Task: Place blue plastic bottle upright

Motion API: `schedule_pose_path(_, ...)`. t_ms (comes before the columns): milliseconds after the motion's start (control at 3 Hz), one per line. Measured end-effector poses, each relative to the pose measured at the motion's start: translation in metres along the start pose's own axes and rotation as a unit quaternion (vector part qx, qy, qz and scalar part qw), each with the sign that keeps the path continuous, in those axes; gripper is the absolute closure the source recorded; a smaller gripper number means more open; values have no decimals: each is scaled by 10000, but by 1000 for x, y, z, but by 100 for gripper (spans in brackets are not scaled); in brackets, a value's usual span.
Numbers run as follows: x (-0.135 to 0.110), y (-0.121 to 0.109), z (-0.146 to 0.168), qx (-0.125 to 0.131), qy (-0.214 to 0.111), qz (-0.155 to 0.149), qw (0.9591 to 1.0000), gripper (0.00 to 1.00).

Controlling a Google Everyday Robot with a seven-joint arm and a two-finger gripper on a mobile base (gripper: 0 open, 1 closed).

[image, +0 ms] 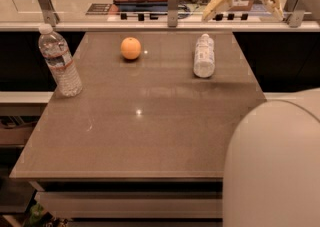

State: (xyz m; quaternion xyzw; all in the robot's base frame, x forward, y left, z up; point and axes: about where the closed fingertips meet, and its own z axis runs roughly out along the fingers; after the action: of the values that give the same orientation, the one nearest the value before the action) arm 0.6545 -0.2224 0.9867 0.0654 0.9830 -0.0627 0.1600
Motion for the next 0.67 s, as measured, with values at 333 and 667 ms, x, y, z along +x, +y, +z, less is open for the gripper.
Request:
schedule_pose_path(333, -14, 18, 6, 393, -38, 458, 9982, 0)
schedule_pose_path(667, -16, 36, 14, 262, -100, 705, 9971, 0)
